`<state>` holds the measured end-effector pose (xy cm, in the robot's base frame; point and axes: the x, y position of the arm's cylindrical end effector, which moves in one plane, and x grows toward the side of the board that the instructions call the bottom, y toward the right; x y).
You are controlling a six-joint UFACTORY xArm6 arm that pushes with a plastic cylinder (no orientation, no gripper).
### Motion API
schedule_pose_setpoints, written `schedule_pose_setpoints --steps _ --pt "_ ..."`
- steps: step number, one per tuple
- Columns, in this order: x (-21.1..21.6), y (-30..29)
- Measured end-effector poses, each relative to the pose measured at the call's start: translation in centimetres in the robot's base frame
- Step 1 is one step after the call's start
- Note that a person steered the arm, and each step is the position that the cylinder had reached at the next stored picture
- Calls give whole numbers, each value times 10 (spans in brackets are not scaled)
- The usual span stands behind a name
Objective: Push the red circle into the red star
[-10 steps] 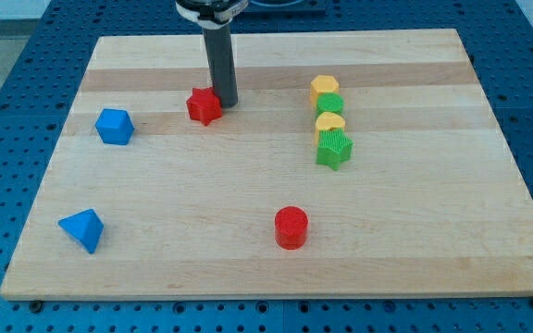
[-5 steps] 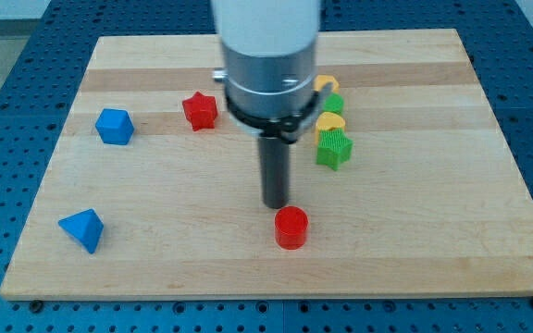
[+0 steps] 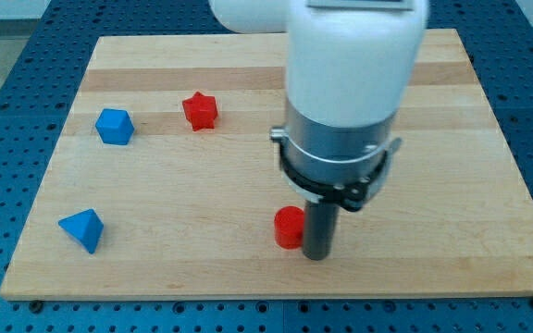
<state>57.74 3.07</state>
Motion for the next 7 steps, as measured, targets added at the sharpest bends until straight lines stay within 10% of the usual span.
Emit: schedule_pose_setpoints --steps 7 --pt "-68 -20"
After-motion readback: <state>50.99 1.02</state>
